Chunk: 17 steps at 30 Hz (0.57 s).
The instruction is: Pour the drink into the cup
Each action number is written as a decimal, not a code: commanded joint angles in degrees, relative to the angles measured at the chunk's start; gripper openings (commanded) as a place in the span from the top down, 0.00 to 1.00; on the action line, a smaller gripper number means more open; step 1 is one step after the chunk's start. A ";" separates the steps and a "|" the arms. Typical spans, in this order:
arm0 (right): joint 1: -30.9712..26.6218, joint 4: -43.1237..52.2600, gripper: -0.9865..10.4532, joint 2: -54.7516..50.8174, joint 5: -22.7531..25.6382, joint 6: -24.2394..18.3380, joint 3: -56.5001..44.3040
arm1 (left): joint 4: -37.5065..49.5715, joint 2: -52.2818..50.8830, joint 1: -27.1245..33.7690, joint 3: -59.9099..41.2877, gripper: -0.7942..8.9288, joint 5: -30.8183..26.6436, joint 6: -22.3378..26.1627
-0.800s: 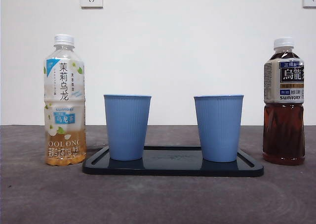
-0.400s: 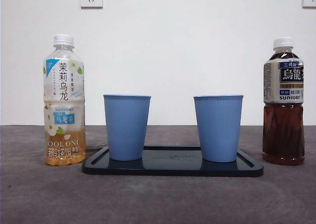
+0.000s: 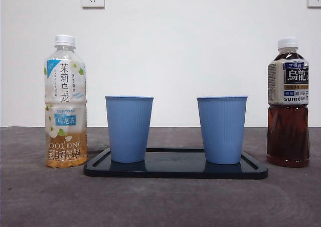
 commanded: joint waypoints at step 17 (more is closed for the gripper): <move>-12.35 32.94 0.90 -11.72 20.76 -12.13 -29.27 | -0.31 -0.02 -0.02 -1.16 0.89 -0.20 0.07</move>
